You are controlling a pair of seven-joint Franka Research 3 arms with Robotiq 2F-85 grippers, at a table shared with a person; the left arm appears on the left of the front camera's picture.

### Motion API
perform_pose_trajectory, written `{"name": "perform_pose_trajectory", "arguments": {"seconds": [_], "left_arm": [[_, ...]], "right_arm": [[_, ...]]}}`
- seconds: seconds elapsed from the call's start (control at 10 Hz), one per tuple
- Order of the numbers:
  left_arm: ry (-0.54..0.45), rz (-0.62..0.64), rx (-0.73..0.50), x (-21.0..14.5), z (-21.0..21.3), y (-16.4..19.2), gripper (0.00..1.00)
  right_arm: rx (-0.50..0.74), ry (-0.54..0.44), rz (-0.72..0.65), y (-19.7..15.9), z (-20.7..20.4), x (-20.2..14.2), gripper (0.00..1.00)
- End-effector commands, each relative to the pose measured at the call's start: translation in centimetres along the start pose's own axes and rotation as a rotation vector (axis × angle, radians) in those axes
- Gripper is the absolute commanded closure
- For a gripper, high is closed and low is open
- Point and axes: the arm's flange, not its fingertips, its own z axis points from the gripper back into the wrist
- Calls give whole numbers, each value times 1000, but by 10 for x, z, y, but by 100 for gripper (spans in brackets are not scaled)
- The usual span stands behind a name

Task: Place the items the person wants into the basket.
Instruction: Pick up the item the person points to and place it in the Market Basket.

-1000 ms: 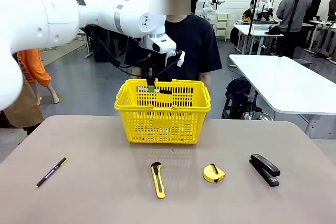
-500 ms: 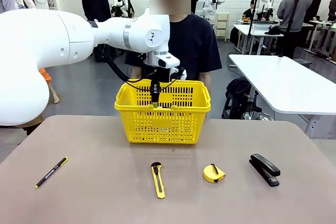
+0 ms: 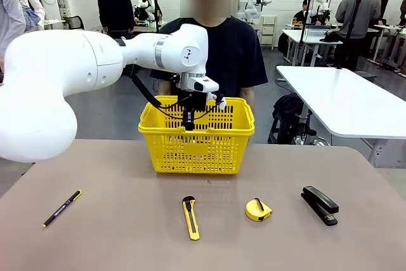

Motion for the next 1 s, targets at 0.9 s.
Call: {"name": "perform_pose_trajectory", "arguments": {"seconds": [0.9], "left_arm": [[24, -21, 18, 9, 20, 16, 0]], "right_arm": [[17, -12, 7, -2, -3, 0, 0]]}}
